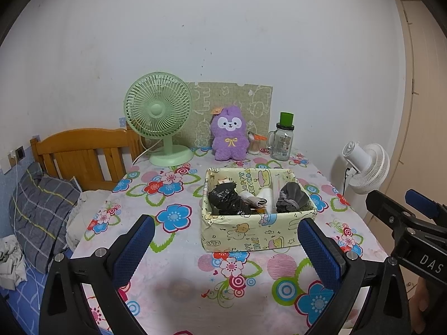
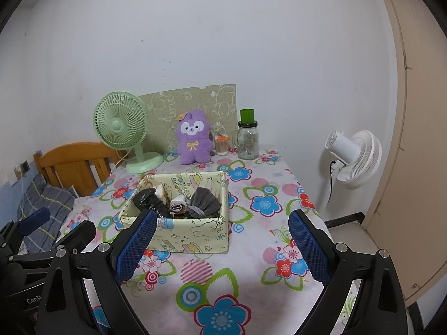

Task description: Organize soft objects

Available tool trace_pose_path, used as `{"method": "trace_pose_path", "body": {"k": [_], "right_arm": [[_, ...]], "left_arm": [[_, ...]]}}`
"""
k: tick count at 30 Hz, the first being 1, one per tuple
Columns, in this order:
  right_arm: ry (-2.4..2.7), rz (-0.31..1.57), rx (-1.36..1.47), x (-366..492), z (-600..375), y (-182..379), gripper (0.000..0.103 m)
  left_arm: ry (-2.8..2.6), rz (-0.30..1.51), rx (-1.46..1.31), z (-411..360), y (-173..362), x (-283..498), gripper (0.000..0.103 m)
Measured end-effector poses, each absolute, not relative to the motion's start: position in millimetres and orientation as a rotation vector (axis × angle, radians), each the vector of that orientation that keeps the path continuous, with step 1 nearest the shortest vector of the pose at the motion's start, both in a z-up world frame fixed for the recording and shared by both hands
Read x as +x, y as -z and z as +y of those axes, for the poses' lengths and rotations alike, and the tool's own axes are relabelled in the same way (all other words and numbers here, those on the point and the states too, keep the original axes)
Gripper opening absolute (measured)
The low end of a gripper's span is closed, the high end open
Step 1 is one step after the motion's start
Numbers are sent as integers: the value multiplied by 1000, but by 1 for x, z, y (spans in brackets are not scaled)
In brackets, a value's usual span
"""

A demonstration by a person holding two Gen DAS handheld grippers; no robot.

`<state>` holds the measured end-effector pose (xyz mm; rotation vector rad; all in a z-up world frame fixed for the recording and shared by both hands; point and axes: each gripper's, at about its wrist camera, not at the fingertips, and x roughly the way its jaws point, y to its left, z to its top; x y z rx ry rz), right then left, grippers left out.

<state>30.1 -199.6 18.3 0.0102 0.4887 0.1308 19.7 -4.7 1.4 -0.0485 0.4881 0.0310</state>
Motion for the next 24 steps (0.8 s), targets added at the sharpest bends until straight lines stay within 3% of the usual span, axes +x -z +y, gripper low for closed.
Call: {"method": "trace_pose_path", "body": {"k": [24], "right_arm": [[-134, 484, 19, 29, -200, -20, 97]], "left_arm": [[-33, 472, -59, -5, -7, 18, 103]]}}
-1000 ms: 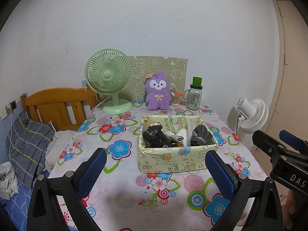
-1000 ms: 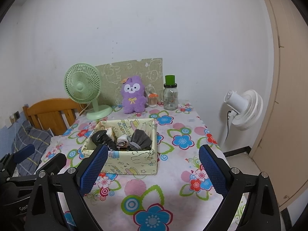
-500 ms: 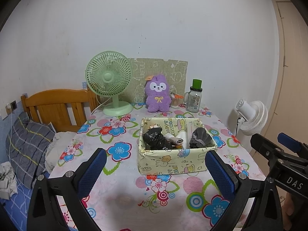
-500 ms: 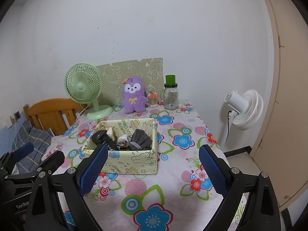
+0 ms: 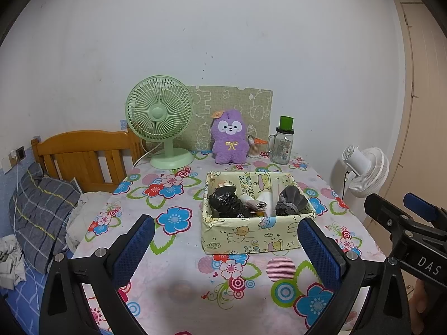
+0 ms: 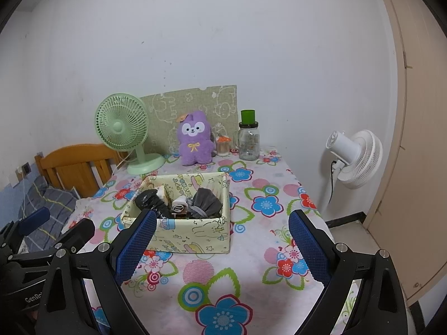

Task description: Organize soft objects

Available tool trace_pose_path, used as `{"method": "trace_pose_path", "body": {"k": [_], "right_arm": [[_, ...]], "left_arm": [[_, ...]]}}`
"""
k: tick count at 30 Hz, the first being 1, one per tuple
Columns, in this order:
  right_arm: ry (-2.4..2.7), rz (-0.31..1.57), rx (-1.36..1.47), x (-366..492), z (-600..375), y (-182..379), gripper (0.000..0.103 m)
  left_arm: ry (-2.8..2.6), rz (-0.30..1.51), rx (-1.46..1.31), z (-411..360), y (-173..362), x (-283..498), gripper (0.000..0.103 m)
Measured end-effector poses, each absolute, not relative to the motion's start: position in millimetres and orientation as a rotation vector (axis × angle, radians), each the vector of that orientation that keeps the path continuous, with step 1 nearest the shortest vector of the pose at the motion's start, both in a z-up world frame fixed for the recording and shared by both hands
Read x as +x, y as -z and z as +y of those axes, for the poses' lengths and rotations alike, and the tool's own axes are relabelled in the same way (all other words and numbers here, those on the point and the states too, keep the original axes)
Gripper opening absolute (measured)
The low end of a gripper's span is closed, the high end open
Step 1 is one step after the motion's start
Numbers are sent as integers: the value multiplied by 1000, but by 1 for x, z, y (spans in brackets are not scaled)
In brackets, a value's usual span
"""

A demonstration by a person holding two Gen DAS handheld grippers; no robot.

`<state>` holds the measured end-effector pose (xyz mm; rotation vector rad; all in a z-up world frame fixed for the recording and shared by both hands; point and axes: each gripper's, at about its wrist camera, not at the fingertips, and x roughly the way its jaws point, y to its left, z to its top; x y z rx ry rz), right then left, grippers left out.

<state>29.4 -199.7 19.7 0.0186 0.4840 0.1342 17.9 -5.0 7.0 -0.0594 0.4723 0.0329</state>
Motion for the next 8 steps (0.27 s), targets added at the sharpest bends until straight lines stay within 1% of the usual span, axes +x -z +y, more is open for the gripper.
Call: {"method": "trace_pose_path", "body": {"k": [8], "right_arm": [[-133, 484, 16, 30, -198, -19, 97]], "left_arm": [[-37, 472, -63, -4, -7, 18, 103]]}}
